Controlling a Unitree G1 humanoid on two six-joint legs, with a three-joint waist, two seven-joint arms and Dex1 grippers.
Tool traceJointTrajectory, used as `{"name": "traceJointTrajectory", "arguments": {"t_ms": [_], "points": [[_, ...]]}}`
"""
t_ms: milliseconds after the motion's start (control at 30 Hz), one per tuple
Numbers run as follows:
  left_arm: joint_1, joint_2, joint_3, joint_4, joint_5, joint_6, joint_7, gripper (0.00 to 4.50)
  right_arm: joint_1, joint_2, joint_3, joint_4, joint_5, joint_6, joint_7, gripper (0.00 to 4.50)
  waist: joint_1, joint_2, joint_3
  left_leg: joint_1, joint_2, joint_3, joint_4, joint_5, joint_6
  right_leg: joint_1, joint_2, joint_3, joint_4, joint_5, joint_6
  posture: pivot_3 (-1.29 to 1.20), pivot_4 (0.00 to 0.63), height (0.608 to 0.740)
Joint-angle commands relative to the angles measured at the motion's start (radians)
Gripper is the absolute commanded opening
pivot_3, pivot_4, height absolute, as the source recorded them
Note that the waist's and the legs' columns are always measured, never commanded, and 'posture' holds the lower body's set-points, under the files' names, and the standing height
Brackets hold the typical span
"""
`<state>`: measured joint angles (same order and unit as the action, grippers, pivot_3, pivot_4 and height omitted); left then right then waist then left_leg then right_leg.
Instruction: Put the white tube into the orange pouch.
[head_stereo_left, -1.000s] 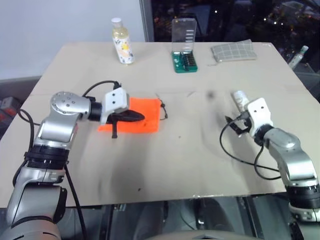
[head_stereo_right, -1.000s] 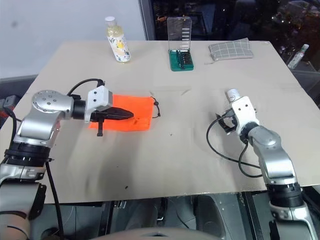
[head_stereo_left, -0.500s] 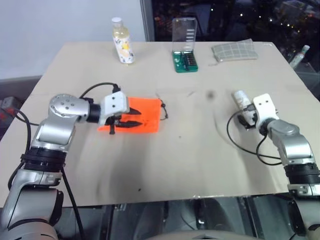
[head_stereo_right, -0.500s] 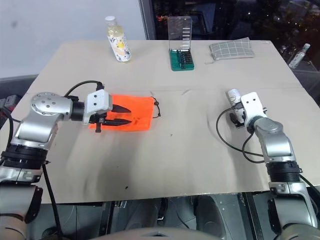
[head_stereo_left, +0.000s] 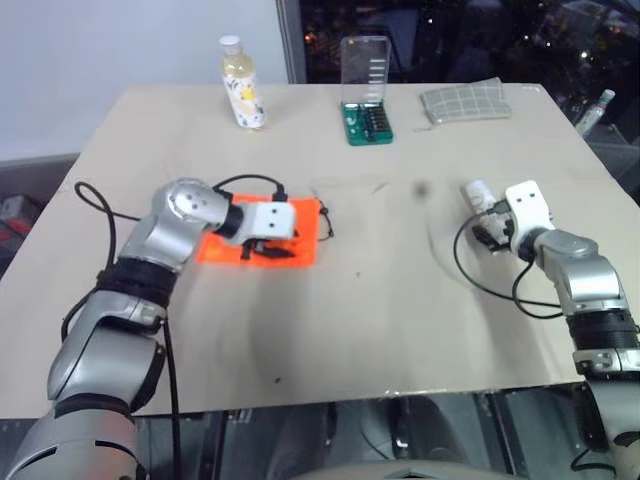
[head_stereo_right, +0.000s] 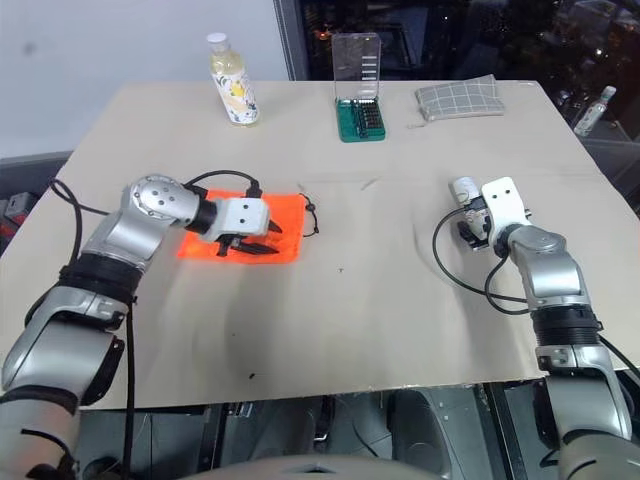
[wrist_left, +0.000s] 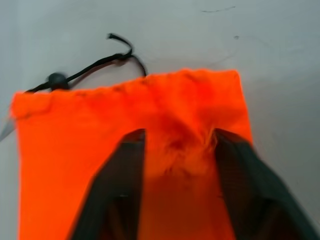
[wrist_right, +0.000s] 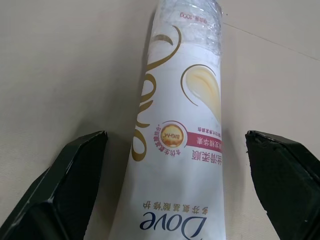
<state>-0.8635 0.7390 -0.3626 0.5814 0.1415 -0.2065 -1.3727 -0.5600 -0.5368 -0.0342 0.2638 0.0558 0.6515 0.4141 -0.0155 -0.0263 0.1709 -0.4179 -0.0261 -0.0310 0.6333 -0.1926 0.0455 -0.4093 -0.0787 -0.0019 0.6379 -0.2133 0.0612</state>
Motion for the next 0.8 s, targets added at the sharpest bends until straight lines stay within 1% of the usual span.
{"name": "traceJointTrajectory", "arguments": {"t_ms": [33, 67, 167, 267, 333, 367, 433, 533, 667, 700, 800], "points": [[-0.037, 0.001, 0.008, 0.034, -0.010, -0.045, -0.051, 0.12, -0.005, -0.017, 0.010, 0.028, -0.010, 0.016, 0.021, 3.97, 0.000, 0.000, 0.000, 0.000, 0.000, 0.000, 0.000, 0.000, 0.000, 0.000, 0.000, 0.000, 0.000, 0.000, 0.000, 0.00, 0.150, 0.740], [-0.040, 0.000, 0.012, 0.043, -0.015, -0.045, -0.061, 0.00, -0.007, -0.017, 0.013, 0.035, -0.011, 0.016, 0.027, 3.78, 0.000, 0.000, 0.000, 0.000, 0.000, 0.000, 0.000, 0.000, 0.000, 0.000, 0.000, 0.000, 0.000, 0.000, 0.000, 0.00, 0.150, 0.740], [-0.047, -0.003, 0.033, 0.054, -0.040, -0.023, -0.087, 0.00, -0.014, -0.020, 0.016, 0.052, -0.015, 0.007, 0.034, 2.43, 0.002, 0.000, 0.000, 0.000, 0.000, 0.000, 0.000, 0.000, 0.000, 0.000, 0.000, 0.000, 0.000, 0.000, 0.000, 0.00, 0.150, 0.740], [-0.046, -0.003, 0.078, 0.041, -0.102, 0.031, -0.109, 0.00, -0.010, -0.034, 0.008, 0.032, -0.017, -0.010, 0.037, 1.02, 0.002, -0.001, 0.000, 0.000, 0.000, 0.000, 0.001, 0.000, 0.000, 0.000, 0.000, 0.000, 0.000, 0.000, 0.000, 0.00, 0.150, 0.740], [-0.034, 0.005, 0.113, 0.016, -0.145, 0.057, -0.118, 0.00, 0.009, -0.037, -0.008, -0.031, 0.000, -0.038, 0.048, 0.29, 0.001, -0.001, -0.001, 0.000, 0.000, -0.001, 0.001, 0.000, 0.000, 0.000, 0.000, 0.000, 0.000, 0.000, 0.000, 0.00, 0.150, 0.740], [-0.025, 0.011, 0.134, -0.004, -0.171, 0.083, -0.126, 0.00, 0.025, -0.038, -0.014, -0.075, 0.012, -0.061, 0.060, 0.05, 0.001, -0.001, -0.001, 0.000, 0.000, -0.001, 0.001, 0.000, 0.000, 0.000, 0.000, 0.000, 0.000, 0.000, 0.000, 0.00, 0.150, 0.740], [-0.005, 0.022, 0.170, -0.043, -0.213, 0.122, -0.130, 0.00, 0.059, -0.044, -0.007, -0.158, 0.028, -0.096, 0.092, 0.00, 0.001, -0.001, 0.000, 0.000, 0.000, -0.002, 0.001, 0.000, 0.000, 0.000, 0.000, -0.001, 0.001, 0.000, 0.000, 0.00, 0.150, 0.740], [0.040, 0.045, 0.220, -0.120, -0.262, 0.163, -0.128, 0.00, 0.111, -0.038, 0.011, -0.306, 0.060, -0.097, 0.140, 0.00, -0.001, 0.001, 0.001, -0.001, 0.000, -0.002, 0.000, 0.000, 0.000, -0.001, 0.000, 0.000, 0.001, 0.000, 0.000, 0.00, 0.150, 0.740], [0.111, 0.070, 0.281, -0.239, -0.341, 0.236, -0.126, 0.00, 0.149, -0.017, 0.089, -0.492, 0.095, -0.096, 0.207, 0.00, -0.005, 0.001, 0.001, -0.002, 0.000, -0.001, 0.000, 0.000, 0.000, -0.003, 0.000, 0.000, 0.001, 0.000, 0.000, 0.00, 0.150, 0.740], [0.138, 0.081, 0.296, -0.277, -0.361, 0.260, -0.127, 0.00, 0.146, -0.003, 0.127, -0.530, 0.099, -0.096, 0.222, 0.00, -0.005, 0.001, 0.001, -0.002, 0.001, -0.001, 0.000, 0.000, 0.000, -0.004, 0.000, 0.000, 0.001, 0.000, 0.000, 0.00, 0.150, 0.740], [0.200, 0.112, 0.328, -0.357, -0.401, 0.308, -0.128, 0.00, 0.129, 0.030, 0.213, -0.586, 0.112, -0.101, 0.273, 0.00, -0.004, 0.001, 0.001, -0.002, 0.002, -0.001, 0.000, 0.000, 0.000, -0.003, 0.001, 0.000, 0.001, 0.000, 0.000, 0.00, 0.150, 0.740]]}}
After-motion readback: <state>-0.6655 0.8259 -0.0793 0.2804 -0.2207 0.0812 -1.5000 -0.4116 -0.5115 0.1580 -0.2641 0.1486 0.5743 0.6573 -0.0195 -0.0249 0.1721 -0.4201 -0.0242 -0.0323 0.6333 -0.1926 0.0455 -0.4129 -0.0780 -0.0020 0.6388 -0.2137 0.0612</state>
